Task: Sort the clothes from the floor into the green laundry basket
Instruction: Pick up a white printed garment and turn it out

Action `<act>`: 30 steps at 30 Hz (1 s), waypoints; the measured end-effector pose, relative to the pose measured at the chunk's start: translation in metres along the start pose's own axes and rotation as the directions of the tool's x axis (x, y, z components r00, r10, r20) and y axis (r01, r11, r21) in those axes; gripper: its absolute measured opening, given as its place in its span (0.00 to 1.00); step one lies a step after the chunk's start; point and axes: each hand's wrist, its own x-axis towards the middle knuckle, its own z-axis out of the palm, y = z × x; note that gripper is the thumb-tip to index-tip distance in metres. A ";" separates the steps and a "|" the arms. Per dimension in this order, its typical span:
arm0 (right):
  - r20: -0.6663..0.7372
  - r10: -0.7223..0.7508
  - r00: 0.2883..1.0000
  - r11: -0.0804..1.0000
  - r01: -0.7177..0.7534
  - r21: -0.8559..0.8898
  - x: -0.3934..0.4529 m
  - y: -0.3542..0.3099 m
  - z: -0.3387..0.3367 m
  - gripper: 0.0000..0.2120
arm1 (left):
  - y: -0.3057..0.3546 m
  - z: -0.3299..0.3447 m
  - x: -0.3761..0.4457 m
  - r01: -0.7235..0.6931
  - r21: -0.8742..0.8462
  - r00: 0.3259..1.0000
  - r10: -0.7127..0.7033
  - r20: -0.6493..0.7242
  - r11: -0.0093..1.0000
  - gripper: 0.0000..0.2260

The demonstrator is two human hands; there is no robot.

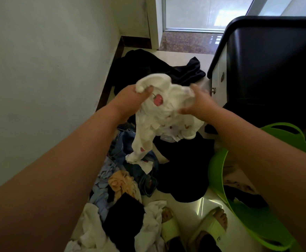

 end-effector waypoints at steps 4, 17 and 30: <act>0.050 -0.502 0.863 0.863 0.504 -0.034 -0.015 -0.035 0.002 0.46 | 0.004 0.021 0.000 -0.284 0.400 0.959 0.253 0.129 0.872 0.15; 0.168 -0.507 0.846 0.307 -0.006 0.952 -0.017 -0.053 -0.023 0.14 | -0.088 0.053 -0.010 -0.045 0.413 0.999 0.037 0.026 0.910 0.20; -0.065 -0.018 0.998 0.833 0.051 0.551 -0.016 -0.001 -0.007 0.18 | -0.056 0.027 -0.004 0.433 -0.052 0.881 -0.435 -0.188 0.900 0.15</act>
